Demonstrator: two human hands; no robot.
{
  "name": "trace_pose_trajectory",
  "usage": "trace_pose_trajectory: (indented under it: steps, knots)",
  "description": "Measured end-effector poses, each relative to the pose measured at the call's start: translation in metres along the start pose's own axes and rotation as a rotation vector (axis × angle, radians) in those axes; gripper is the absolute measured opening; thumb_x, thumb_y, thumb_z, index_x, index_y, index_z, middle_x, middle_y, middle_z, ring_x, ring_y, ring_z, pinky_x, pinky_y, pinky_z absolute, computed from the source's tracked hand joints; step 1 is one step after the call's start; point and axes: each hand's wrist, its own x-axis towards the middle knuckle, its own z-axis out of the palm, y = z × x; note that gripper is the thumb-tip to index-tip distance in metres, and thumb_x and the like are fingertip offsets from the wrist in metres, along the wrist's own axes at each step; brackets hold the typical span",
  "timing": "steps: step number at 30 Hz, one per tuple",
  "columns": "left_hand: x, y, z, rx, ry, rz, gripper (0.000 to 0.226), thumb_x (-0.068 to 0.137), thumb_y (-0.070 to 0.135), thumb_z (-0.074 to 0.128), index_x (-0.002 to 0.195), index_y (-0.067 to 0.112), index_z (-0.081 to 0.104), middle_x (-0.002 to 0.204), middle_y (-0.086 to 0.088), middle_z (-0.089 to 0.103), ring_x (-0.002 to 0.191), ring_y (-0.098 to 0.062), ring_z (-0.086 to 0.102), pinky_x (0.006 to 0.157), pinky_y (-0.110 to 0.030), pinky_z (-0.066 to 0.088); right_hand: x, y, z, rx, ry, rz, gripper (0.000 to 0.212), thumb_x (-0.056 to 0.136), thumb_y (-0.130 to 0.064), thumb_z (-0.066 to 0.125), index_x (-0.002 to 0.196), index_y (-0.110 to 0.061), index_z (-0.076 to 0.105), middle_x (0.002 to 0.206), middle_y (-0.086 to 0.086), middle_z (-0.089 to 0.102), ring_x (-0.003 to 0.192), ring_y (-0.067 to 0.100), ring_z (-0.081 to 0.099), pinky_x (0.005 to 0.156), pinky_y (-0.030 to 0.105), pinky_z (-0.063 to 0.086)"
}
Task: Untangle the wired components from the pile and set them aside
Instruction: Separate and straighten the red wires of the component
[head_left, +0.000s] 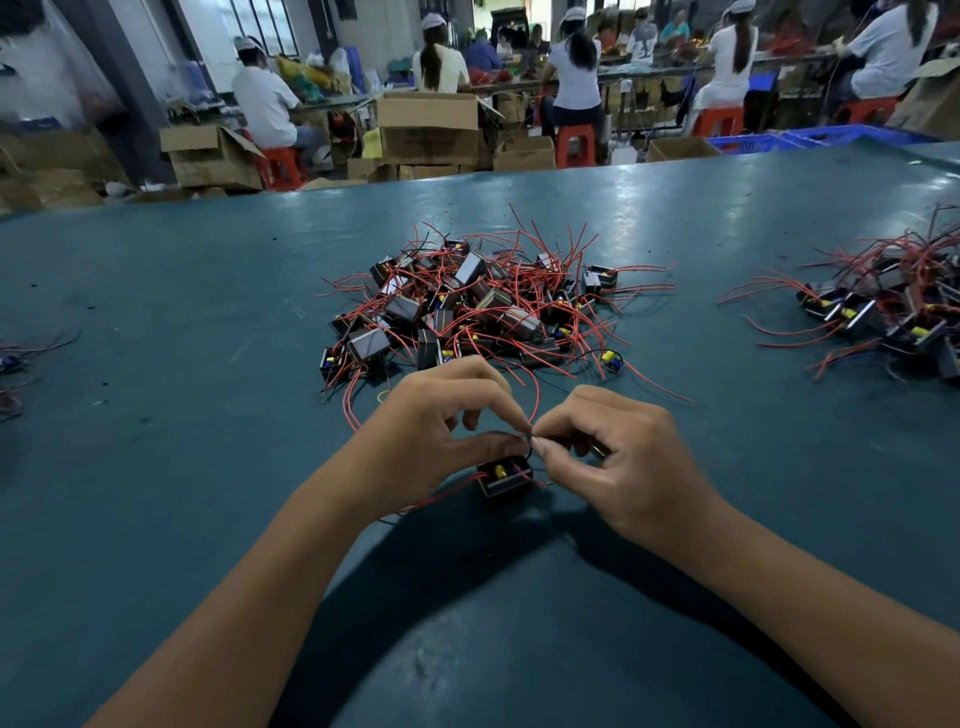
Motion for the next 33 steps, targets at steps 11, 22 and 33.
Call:
trace_pose_trajectory:
  steps: [11,22,33]
  knots:
    - [-0.001,0.001,0.0,-0.249,-0.119,-0.278,0.017,0.087,0.036,0.072,0.082,0.019,0.071,0.073,0.005,0.063,0.064,-0.004,0.051,0.061,-0.019,0.04,0.0,-0.003,-0.001,-0.097,-0.022,-0.102,0.007,0.085,-0.01,0.068,0.087,-0.008,0.074,0.078,-0.002,0.063,0.073,0.013,0.058,0.068,0.029,0.049]
    - [0.0,0.009,0.008,-0.856,-0.214,-0.872,0.02,0.088,0.021,0.066,0.069,0.014,0.062,0.063,0.002,0.047,0.042,-0.005,0.029,0.036,-0.014,0.022,0.001,-0.003,0.002,-0.149,-0.008,-0.177,0.008,0.088,-0.014,0.067,0.083,-0.01,0.072,0.077,-0.003,0.061,0.072,0.014,0.056,0.066,0.028,0.048]
    - [-0.001,0.001,-0.003,0.031,-0.023,-0.108,0.018,0.084,0.018,0.081,0.098,0.025,0.073,0.09,0.012,0.063,0.071,-0.013,0.055,0.065,-0.008,0.038,0.0,0.003,0.0,-0.021,0.036,0.005,0.007,0.085,-0.008,0.072,0.08,-0.012,0.07,0.073,-0.005,0.06,0.069,0.008,0.056,0.065,0.018,0.042]
